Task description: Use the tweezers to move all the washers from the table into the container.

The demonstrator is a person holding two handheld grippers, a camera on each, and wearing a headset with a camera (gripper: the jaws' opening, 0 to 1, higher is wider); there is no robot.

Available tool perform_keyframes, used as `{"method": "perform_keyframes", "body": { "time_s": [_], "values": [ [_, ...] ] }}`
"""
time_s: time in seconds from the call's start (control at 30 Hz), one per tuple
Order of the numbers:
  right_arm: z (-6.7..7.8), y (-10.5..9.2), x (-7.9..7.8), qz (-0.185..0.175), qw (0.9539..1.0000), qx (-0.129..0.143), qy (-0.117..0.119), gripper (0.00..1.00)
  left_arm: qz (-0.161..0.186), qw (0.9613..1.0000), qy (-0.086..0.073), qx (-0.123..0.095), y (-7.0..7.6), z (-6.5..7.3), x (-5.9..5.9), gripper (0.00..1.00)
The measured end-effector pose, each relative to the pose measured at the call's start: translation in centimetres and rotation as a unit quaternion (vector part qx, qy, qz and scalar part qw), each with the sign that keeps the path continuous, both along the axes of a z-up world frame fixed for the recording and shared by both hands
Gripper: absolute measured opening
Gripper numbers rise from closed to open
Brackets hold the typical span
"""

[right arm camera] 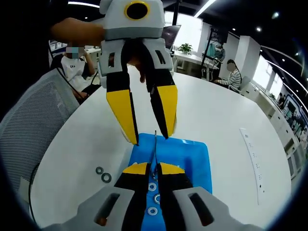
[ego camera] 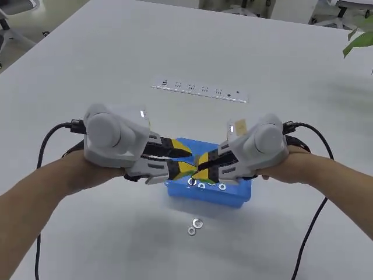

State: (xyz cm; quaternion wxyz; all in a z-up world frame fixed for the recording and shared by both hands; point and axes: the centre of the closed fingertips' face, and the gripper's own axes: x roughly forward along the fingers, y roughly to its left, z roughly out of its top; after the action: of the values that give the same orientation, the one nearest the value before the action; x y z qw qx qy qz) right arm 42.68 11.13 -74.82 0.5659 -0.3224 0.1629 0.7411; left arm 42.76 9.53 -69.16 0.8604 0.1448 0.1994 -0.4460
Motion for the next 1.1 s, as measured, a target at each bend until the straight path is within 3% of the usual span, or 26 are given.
{"method": "perform_keyframes", "body": {
  "time_s": [0.13,0.43,0.67,1.1],
  "values": [
    [-0.05,0.03,0.04,0.002,1.0,-0.001,-0.002,0.08,-0.003,1.0,-0.001,0.009,-0.08,-0.12,0.14,0.12],
    [-0.06,0.04,0.1,0.004,1.0,-0.002,-0.003,0.08,-0.013,0.9998,-0.001,0.016,-0.41,-0.18,0.03,0.08],
    [-0.05,0.03,0.12,0.004,1.0,-0.004,-0.006,0.08,-0.022,0.9994,-0.01,0.025,-0.51,-0.14,0.01,0.06],
    [0.51,0.12,-0.13,0.013,0.9998,-0.004,-0.016,0.08,-0.023,0.9996,-0.005,0.013,-0.87,0.52,-0.06,0.06]
  ]
}}
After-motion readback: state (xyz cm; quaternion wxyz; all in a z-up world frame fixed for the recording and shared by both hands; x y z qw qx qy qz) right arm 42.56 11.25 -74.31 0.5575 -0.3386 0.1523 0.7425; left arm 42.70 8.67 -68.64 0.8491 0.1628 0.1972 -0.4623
